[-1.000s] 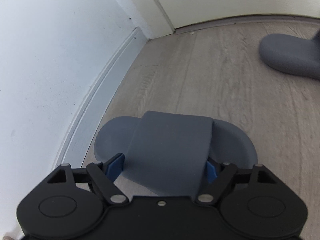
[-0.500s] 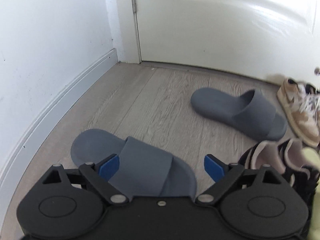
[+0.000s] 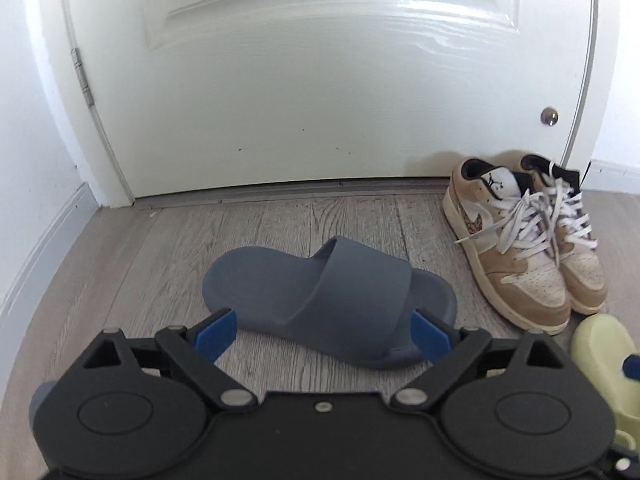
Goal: Organize scattered shoes
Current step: 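Carry the dark grey slide with the left gripper toward the tan sneakers, then set the dark grey slide down with the left gripper beside its mate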
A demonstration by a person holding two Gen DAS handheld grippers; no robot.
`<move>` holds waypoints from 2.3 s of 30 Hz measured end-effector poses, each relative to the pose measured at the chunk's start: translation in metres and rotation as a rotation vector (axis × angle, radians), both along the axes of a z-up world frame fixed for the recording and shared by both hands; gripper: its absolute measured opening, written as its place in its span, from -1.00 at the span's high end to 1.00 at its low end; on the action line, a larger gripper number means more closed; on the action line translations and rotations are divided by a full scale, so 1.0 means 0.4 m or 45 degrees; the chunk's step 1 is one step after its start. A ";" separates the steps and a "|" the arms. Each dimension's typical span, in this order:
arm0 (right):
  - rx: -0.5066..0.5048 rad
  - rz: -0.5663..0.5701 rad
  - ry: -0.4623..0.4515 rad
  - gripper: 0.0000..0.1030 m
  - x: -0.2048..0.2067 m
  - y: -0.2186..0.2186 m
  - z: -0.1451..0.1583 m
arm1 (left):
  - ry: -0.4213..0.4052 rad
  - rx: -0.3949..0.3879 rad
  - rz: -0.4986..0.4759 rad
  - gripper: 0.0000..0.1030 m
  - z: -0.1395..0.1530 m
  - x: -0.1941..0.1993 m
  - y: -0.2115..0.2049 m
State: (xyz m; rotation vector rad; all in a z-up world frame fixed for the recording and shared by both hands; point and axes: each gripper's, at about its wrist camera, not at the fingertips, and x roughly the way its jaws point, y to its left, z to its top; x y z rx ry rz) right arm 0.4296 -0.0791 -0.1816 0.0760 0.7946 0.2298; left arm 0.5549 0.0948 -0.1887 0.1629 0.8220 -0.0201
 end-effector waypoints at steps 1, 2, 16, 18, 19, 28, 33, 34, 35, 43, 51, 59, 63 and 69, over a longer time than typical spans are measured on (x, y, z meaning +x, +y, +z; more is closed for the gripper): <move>0.005 -0.007 -0.002 -0.78 0.021 -0.007 -0.005 | 0.024 -0.011 -0.013 -0.82 -0.014 0.021 -0.004; 0.016 -0.006 0.001 -0.78 0.039 -0.014 -0.010 | 0.050 -0.028 -0.027 -0.82 -0.027 0.042 -0.007; 0.084 -0.006 0.107 -0.78 0.104 -0.041 -0.104 | 0.105 0.334 -0.290 -0.87 -0.161 0.136 -0.180; 0.092 -0.004 0.107 -0.78 0.099 -0.044 -0.104 | 0.099 0.333 -0.261 -0.87 -0.160 0.143 -0.172; 0.092 0.001 0.102 -0.78 0.095 -0.044 -0.102 | 0.094 0.324 -0.235 -0.87 -0.156 0.146 -0.167; 0.077 0.051 0.087 -0.78 0.075 -0.022 -0.101 | 0.127 0.260 -0.159 -0.87 -0.165 0.180 -0.113; 0.116 0.046 0.099 -0.78 0.076 -0.023 -0.102 | 0.134 0.214 -0.127 -0.78 -0.180 0.195 -0.088; 0.114 0.046 0.095 -0.78 0.076 -0.022 -0.101 | 0.132 0.196 -0.119 -0.64 -0.179 0.198 -0.081; 0.108 0.046 0.091 -0.78 0.076 -0.021 -0.101 | 0.131 0.172 -0.089 -0.64 -0.175 0.203 -0.067; 0.099 0.042 0.083 -0.78 0.068 -0.022 -0.097 | 0.166 0.153 0.123 -0.61 -0.167 0.213 0.087; 0.093 0.078 0.061 -0.78 0.055 -0.002 -0.080 | 0.197 0.192 0.199 -0.62 -0.155 0.078 0.264; 0.065 0.152 0.029 -0.78 0.022 0.050 -0.049 | 0.203 0.170 0.172 -0.63 -0.138 -0.088 0.345; 0.057 0.196 0.025 -0.78 -0.011 0.083 -0.038 | 0.235 0.128 0.144 -0.65 -0.127 -0.146 0.347; 0.098 0.239 0.056 -0.78 -0.076 0.116 -0.023 | 0.257 -0.059 0.223 -0.70 -0.077 -0.228 0.354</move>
